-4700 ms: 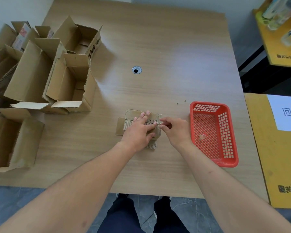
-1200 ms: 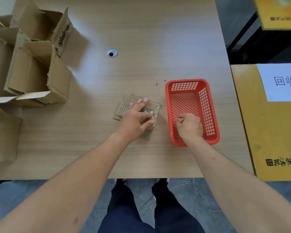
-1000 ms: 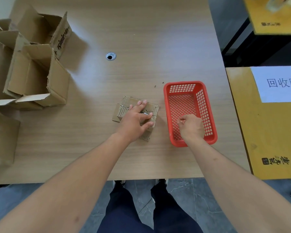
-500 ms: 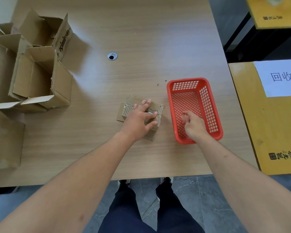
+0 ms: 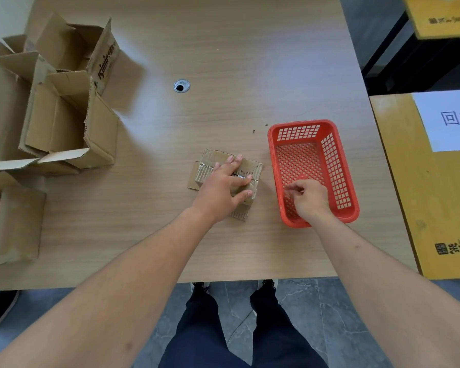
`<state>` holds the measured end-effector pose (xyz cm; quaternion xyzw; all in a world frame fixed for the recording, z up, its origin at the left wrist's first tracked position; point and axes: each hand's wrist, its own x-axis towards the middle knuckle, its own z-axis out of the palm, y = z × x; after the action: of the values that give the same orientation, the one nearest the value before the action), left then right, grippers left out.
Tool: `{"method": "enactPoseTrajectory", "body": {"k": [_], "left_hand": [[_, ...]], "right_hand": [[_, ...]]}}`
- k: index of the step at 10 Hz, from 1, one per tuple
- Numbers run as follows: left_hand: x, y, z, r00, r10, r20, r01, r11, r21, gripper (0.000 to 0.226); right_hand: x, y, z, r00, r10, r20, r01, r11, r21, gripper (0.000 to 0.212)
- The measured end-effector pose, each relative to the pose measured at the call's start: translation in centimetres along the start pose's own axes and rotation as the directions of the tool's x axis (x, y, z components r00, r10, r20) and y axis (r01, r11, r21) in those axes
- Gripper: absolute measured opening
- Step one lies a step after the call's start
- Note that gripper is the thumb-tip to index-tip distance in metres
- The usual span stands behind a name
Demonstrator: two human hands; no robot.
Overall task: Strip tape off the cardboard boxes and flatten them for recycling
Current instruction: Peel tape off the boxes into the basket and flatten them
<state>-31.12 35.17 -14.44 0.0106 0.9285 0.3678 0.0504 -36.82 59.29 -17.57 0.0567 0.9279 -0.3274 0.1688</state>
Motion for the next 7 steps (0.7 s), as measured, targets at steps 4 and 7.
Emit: {"method": "enactPoseTrajectory", "body": {"k": [4, 7], "left_hand": [[0.0, -0.3, 0.0, 1.000, 0.002, 0.000, -0.002, 1.000, -0.013, 0.041], [-0.1, -0.3, -0.1, 1.000, 0.004, 0.003, -0.004, 1.000, -0.022, 0.041]], "right_hand": [[1.7, 0.4, 0.1, 0.974, 0.192, -0.124, -0.186, 0.981, 0.057, 0.032], [1.6, 0.0, -0.5, 0.993, 0.004, -0.120, 0.001, 0.999, 0.040, 0.018]]}}
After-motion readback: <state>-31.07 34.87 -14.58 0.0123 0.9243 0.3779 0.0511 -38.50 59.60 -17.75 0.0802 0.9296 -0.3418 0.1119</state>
